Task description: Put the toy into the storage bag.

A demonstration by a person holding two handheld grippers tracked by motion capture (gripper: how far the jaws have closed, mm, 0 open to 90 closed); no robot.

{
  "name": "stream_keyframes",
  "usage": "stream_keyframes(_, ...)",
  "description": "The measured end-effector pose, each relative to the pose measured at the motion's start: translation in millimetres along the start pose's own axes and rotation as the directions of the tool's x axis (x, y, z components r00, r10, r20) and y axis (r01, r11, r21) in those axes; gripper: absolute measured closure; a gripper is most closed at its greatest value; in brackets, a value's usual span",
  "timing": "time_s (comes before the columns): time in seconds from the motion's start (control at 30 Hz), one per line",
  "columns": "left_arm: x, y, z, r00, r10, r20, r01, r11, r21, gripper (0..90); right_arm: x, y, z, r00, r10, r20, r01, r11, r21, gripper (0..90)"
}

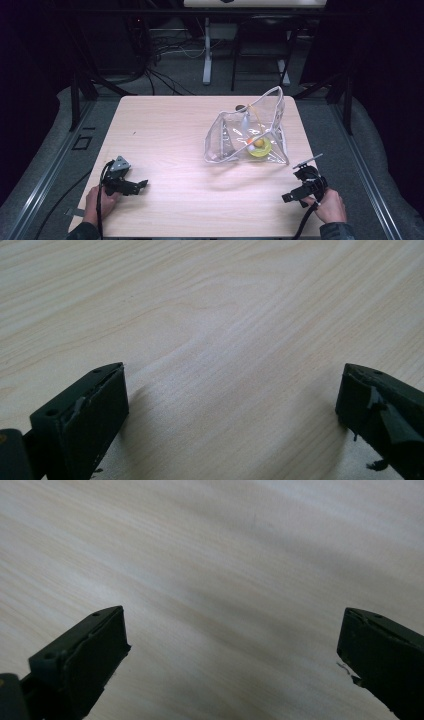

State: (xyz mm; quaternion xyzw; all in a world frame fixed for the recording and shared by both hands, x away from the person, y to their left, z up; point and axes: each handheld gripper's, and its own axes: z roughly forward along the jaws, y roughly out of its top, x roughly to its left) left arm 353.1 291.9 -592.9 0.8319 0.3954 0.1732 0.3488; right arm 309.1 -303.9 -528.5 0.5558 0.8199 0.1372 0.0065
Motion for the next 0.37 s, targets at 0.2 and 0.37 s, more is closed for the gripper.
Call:
stream_keyframes(0.2,0.0,0.0,0.0,1.0,0.0,0.0,0.0,1.0,0.0,0.5,-2.4,-11.6,11.1,0.9989,0.002,0.046,-0.003,1.0,0.02,0.2)
stream_keyframes(0.37,0.2,0.0,0.0,1.0,0.001,0.0,-0.001,1.0,0.0,0.5,-1.2,-12.7,20.5,0.9959,-0.017,0.088,0.011,0.998,0.066,0.4)
